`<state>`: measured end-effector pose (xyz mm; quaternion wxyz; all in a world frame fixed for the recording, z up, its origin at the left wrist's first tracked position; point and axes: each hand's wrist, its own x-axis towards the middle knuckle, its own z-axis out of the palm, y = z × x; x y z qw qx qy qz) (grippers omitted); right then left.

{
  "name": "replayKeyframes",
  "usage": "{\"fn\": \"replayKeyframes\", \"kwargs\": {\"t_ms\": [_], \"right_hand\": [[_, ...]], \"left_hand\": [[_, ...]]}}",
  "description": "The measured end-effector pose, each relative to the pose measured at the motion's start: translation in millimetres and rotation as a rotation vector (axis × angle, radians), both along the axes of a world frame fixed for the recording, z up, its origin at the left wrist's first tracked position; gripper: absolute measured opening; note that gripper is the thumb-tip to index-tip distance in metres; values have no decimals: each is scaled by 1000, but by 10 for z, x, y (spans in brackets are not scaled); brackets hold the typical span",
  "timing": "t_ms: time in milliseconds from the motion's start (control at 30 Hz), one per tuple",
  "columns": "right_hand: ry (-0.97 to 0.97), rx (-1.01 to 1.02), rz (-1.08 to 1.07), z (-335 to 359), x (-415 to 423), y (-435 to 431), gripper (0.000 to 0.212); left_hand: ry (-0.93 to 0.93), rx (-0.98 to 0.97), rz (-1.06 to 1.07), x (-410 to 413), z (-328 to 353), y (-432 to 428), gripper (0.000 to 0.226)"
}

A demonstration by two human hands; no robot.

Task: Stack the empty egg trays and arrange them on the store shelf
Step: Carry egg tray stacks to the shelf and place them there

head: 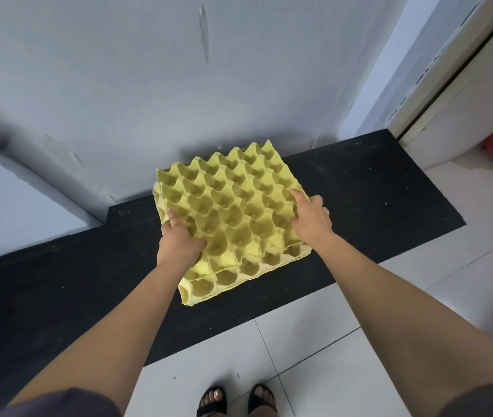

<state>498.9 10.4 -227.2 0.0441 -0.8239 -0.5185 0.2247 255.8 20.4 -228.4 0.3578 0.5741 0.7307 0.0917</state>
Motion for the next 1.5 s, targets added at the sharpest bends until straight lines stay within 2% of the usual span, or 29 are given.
{"fn": "replayKeyframes", "kwargs": {"t_ms": [167,233,367,767,1133,1500], "right_hand": [[5,41,10,451,-27,-49,59],[-11,57,7,740,-43,-70,58],[-31,125,-2,1417,-60,-99,58],[-63,418,-23,3374,-106,-258,51],[16,740,40,4317,-496,-442,48],[226,906,306,4845,-1668,-890,46]], "left_hand": [[11,6,-13,-50,496,-26,94],[62,18,-32,-66,791,-15,88],[33,47,-79,-89,1438,26,78],[-16,369,-168,-209,3424,153,68],[-74,705,-44,-606,4552,-400,56],[90,883,260,-1627,5052,-1663,42]]}}
